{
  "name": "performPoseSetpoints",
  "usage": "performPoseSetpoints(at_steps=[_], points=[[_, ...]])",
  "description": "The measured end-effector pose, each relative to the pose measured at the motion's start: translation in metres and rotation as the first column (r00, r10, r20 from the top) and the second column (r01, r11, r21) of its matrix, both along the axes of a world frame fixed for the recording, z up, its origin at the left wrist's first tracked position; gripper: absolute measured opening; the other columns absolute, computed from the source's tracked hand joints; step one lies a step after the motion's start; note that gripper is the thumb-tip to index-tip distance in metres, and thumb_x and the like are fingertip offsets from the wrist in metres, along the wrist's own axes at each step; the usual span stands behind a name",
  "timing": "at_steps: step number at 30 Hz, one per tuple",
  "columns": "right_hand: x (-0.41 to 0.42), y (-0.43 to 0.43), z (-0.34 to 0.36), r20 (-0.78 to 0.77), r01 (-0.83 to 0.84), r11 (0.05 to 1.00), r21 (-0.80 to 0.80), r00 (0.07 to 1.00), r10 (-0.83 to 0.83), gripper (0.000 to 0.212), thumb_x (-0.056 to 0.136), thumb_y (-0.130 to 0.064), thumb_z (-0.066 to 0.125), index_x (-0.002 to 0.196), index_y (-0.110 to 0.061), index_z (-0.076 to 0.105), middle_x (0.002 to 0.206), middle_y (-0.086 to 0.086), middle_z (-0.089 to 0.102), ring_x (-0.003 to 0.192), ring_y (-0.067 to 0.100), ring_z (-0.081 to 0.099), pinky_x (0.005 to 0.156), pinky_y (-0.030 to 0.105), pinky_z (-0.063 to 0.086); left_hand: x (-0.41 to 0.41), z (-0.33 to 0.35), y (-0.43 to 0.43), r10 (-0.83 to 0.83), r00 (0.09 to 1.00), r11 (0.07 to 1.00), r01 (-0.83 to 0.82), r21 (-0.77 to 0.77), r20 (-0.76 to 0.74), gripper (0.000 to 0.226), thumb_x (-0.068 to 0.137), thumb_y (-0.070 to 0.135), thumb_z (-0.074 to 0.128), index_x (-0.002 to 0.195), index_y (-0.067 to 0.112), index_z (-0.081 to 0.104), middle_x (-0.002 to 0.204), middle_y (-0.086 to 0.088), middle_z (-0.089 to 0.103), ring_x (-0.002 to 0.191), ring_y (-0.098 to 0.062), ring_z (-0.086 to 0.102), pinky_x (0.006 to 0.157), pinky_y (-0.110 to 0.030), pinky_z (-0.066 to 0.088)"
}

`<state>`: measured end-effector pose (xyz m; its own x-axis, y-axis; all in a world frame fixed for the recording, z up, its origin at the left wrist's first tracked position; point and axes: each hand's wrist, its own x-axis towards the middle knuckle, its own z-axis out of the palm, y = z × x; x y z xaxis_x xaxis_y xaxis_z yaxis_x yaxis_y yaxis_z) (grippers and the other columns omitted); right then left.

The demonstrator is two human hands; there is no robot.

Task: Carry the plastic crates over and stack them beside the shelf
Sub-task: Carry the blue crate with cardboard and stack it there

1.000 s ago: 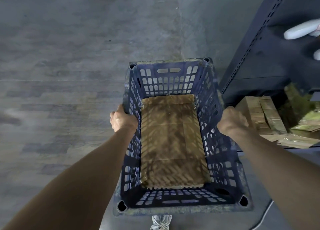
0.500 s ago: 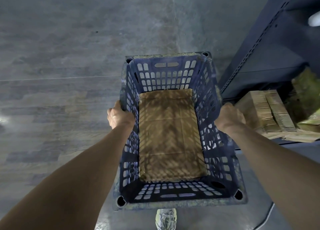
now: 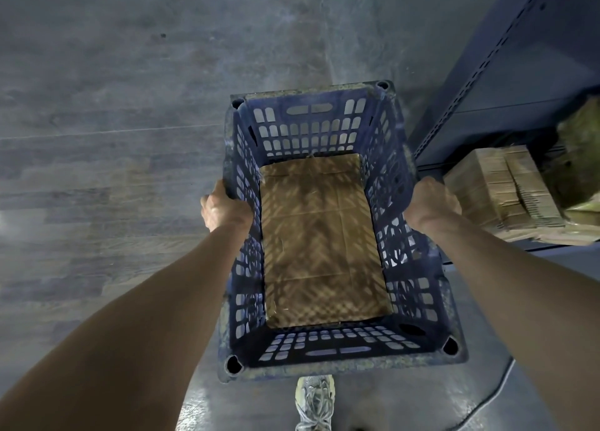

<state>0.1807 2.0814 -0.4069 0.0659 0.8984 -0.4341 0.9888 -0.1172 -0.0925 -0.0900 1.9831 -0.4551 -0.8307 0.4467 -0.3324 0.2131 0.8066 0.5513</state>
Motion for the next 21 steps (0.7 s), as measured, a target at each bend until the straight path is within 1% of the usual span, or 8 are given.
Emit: performPoseSetpoints(at_steps=[2, 5, 9, 11, 14, 21], points=[[0.000, 0.000, -0.002, -0.001, 0.001, 1.000, 0.007, 1.000, -0.001, 0.036, 0.085, 0.003, 0.061, 0.119, 0.004, 0.050, 0.117, 0.020, 0.059, 0.109, 0.039, 0.059, 0.074, 0.035, 0.046, 0.000, -0.003, 0.000, 0.004, 1.000, 1.000, -0.004, 0.001, 0.000, 0.046, 0.076, -0.002, 0.037, 0.110, 0.020, 0.059, 0.109, -0.014, 0.060, 0.098, -0.036, 0.060, 0.084, -0.047, 0.056], [-0.001, 0.000, -0.002, 0.004, 0.002, 1.000, 0.004, 1.000, -0.002, 0.037, 0.085, 0.004, 0.061, 0.120, 0.005, 0.050, 0.117, 0.020, 0.059, 0.109, 0.039, 0.059, 0.078, 0.037, 0.048, -0.001, -0.003, 0.001, -0.002, 1.000, 1.000, 0.002, -0.011, -0.012, 0.047, 0.075, -0.002, 0.037, 0.111, 0.020, 0.059, 0.109, -0.014, 0.060, 0.099, -0.035, 0.060, 0.085, -0.048, 0.055], [0.000, -0.002, -0.002, 0.006, 0.002, 1.000, 0.002, 1.000, -0.002, 0.038, 0.085, 0.003, 0.061, 0.121, 0.005, 0.049, 0.116, 0.020, 0.059, 0.107, 0.038, 0.060, 0.078, 0.038, 0.050, 0.000, -0.004, 0.000, -0.002, 1.000, 1.000, 0.001, -0.006, -0.020, 0.045, 0.078, -0.003, 0.036, 0.110, 0.020, 0.058, 0.107, -0.014, 0.060, 0.097, -0.035, 0.061, 0.083, -0.047, 0.056], [0.002, -0.005, -0.003, 0.004, 0.012, 1.000, -0.005, 1.000, -0.012, 0.038, 0.086, 0.003, 0.061, 0.121, 0.005, 0.048, 0.115, 0.020, 0.059, 0.106, 0.038, 0.061, 0.077, 0.038, 0.050, 0.001, -0.005, -0.002, -0.006, 1.000, 1.000, 0.006, -0.009, -0.022, 0.045, 0.078, -0.003, 0.035, 0.109, 0.020, 0.057, 0.107, -0.014, 0.060, 0.096, -0.035, 0.061, 0.082, -0.047, 0.057], [0.003, -0.009, -0.003, 0.002, 0.019, 1.000, -0.010, 1.000, -0.019, 0.037, 0.086, 0.003, 0.059, 0.121, 0.005, 0.048, 0.115, 0.021, 0.060, 0.106, 0.038, 0.061, 0.070, 0.035, 0.045, 0.001, -0.006, -0.006, -0.010, 1.000, 1.000, 0.009, -0.006, -0.022, 0.045, 0.078, 0.000, 0.036, 0.111, 0.021, 0.057, 0.107, -0.014, 0.059, 0.096, -0.036, 0.061, 0.082, -0.048, 0.057], [0.005, -0.015, -0.004, -0.007, 0.017, 1.000, -0.004, 1.000, -0.017, 0.032, 0.087, 0.004, 0.057, 0.118, 0.005, 0.048, 0.115, 0.021, 0.059, 0.106, 0.039, 0.060, 0.069, 0.034, 0.042, 0.002, -0.005, -0.012, -0.006, 0.999, 1.000, 0.006, -0.003, -0.032, 0.040, 0.079, 0.001, 0.036, 0.107, 0.018, 0.058, 0.107, -0.016, 0.059, 0.098, -0.038, 0.060, 0.084, -0.052, 0.055]])
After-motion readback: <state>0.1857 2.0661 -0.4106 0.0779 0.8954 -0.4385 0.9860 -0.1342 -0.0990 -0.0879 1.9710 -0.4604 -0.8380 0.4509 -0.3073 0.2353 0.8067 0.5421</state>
